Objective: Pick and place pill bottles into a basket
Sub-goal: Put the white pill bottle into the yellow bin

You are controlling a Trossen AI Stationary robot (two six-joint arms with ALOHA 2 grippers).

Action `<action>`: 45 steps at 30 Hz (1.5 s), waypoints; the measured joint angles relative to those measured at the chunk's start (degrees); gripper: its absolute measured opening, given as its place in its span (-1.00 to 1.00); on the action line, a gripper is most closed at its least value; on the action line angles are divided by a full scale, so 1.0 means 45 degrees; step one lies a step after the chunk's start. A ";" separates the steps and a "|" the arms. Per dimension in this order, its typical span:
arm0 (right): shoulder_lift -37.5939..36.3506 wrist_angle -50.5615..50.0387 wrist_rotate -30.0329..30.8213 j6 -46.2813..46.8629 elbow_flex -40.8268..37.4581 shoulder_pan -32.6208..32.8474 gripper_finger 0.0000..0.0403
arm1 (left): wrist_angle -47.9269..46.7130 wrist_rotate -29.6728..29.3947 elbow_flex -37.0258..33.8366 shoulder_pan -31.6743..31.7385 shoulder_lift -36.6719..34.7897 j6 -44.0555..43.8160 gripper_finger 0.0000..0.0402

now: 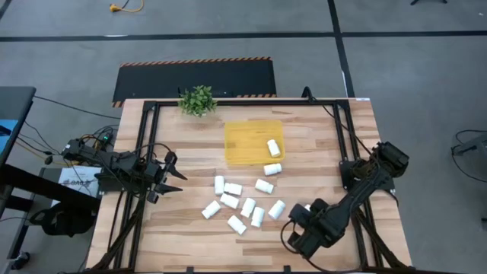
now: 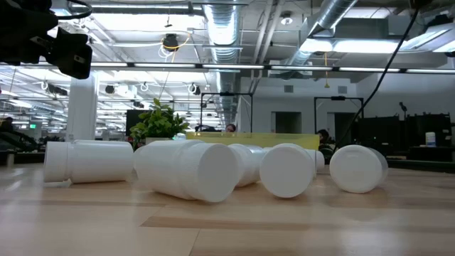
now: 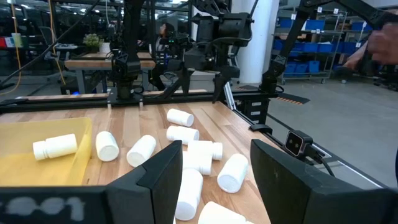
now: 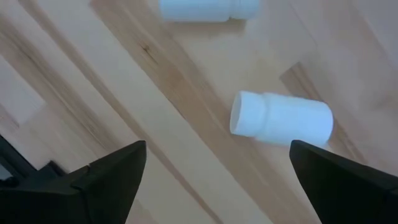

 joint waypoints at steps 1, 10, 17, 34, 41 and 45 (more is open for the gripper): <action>0.0000 -0.0007 -0.0012 -0.0013 0.0000 -0.0036 0.96 | 0.0002 0.0000 0.0002 0.0004 0.0001 0.0003 -0.12; -0.0005 -0.0601 -0.0408 -0.1025 0.0000 -0.0204 0.98 | 0.0003 0.0000 0.0003 0.0002 -0.0001 0.0001 -0.12; -0.0015 -0.0400 -0.0345 -0.1013 0.0000 -0.0187 0.98 | 0.0000 0.0000 0.0000 0.0005 0.0000 0.0003 -0.12; -0.0015 -0.0936 -0.0014 -0.1110 0.0000 -0.0187 0.99 | 0.0004 0.0000 -0.0001 0.0005 0.0001 -0.0002 -0.12; -0.0018 -0.1253 -0.0141 -0.1374 0.0000 -0.0331 0.99 | 0.0000 0.0000 -0.0001 0.0005 -0.0003 0.0003 -0.12; -0.0018 -0.0513 -0.0274 -0.2792 0.0000 -0.0357 0.99 | 0.0003 0.0000 -0.0002 0.0005 -0.0002 0.0003 -0.12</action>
